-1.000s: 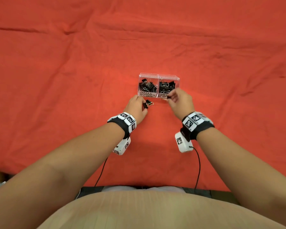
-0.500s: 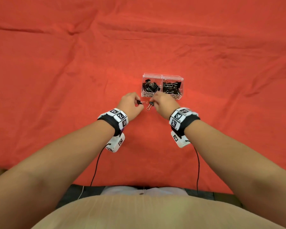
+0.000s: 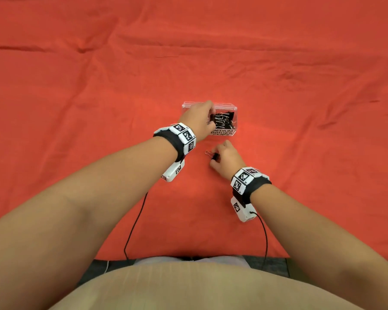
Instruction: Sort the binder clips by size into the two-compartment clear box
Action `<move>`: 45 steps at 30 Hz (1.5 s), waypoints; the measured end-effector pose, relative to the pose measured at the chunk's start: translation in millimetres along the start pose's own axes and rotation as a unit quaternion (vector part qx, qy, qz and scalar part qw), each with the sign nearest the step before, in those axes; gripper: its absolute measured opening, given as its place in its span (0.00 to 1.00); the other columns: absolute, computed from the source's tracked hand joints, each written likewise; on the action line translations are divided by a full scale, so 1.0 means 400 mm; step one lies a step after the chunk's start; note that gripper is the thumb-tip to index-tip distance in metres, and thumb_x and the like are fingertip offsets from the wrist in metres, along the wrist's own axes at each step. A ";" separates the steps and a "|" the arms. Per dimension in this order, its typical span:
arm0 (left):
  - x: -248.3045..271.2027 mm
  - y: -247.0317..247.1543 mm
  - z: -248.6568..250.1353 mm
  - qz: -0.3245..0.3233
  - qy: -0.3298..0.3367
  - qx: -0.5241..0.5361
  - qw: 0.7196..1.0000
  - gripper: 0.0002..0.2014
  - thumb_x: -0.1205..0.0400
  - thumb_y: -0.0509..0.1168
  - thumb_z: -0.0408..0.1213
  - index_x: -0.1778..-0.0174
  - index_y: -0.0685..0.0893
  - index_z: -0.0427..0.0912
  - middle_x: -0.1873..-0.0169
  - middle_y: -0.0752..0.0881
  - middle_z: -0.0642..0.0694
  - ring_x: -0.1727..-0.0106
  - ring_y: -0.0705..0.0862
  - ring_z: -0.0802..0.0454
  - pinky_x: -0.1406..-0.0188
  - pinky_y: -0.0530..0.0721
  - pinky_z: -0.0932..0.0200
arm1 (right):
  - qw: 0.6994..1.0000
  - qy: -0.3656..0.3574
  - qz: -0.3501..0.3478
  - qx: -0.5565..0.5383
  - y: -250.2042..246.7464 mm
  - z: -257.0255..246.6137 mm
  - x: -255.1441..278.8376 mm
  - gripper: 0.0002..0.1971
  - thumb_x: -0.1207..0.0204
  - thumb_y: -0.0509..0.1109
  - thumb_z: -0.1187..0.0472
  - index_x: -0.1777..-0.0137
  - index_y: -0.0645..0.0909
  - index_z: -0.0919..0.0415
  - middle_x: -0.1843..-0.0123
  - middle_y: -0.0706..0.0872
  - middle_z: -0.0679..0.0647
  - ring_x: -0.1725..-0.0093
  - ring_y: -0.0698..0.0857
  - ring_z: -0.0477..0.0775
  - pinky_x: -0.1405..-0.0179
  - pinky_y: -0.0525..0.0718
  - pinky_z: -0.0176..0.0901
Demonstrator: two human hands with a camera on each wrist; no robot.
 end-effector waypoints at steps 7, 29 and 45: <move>-0.050 0.040 0.020 -0.072 0.063 -0.218 0.971 0.10 0.20 0.63 0.38 0.44 0.82 0.45 0.48 0.86 0.42 0.40 0.78 0.42 0.45 0.78 0.48 | 0.978 0.045 0.177 -0.098 -0.197 0.037 0.013 0.15 0.32 0.71 0.69 0.45 0.84 0.63 0.49 0.80 0.61 0.58 0.83 0.56 0.47 0.83 0.45; -0.053 -0.057 -0.162 0.057 -0.278 0.137 0.949 0.14 0.16 0.59 0.39 0.38 0.80 0.39 0.38 0.83 0.42 0.38 0.82 0.43 0.43 0.75 0.58 | 0.982 0.048 0.178 -0.043 -0.288 0.023 -0.199 0.11 0.21 0.63 0.58 0.49 0.86 0.61 0.51 0.87 0.60 0.50 0.83 0.60 0.47 0.77 0.47; -0.055 -0.076 -0.167 0.103 -0.287 0.347 0.887 0.16 0.13 0.52 0.41 0.33 0.77 0.41 0.59 0.88 0.53 0.71 0.73 0.58 0.71 0.76 0.65 | 0.950 0.129 0.085 -0.272 -0.263 0.036 -0.190 0.28 0.16 0.47 0.42 0.47 0.87 0.57 0.46 0.84 0.52 0.52 0.80 0.52 0.53 0.81 0.46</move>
Point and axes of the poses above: each hand's wrist, its own x-axis away from the middle knuckle, its own y-axis out of the palm, z = x × y, the point moved 2 cm from there along -x, towards the middle knuckle
